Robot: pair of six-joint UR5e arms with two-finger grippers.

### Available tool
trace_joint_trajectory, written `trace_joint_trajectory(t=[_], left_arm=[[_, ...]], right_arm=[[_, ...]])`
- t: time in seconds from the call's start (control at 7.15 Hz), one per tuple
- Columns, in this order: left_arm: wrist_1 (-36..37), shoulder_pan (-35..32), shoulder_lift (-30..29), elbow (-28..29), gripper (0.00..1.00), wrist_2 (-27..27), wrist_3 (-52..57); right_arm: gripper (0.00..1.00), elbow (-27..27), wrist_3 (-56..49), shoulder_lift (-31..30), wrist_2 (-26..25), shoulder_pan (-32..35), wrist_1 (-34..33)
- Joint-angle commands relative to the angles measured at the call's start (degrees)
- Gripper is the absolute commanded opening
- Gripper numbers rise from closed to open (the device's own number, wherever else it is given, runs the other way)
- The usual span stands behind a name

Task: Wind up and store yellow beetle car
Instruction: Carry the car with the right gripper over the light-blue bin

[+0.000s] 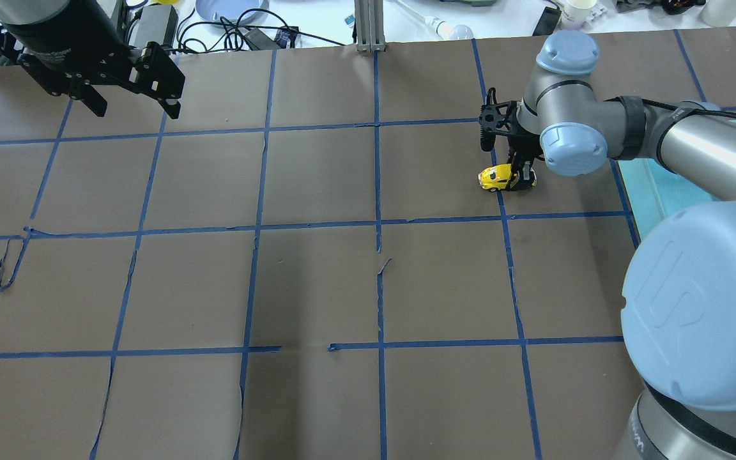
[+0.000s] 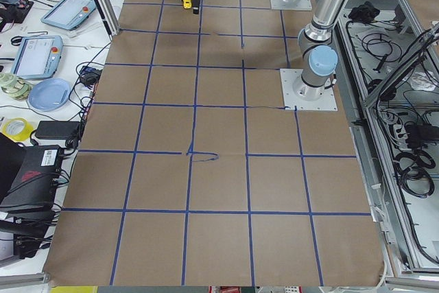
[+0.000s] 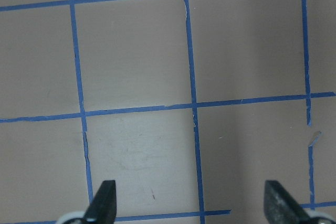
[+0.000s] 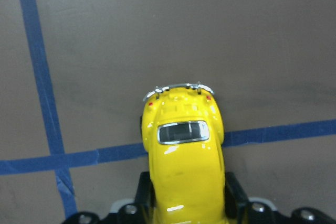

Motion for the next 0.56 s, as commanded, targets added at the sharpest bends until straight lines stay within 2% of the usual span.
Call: trace_joint_trajectory(t=[0.0,0.28,0.42], left_arm=[[-0.06,-0.02,0.00,0.06,1.00,0.01,0.02],[-0.06,-0.02,0.00,-0.03,1.00,0.01,0.02],[-0.06,-0.02,0.00,-0.03,1.00,0.01,0.02]], right_arm=[[0.00,-1.18,-0.15,-2.27,-0.40,-0.08,1.29],[0.00,-4.95,-3.57,-7.63,-6.70,-1.13,10.21],[0.00,-7.06,-4.80,-11.31,-7.60,-4.45,16.27]])
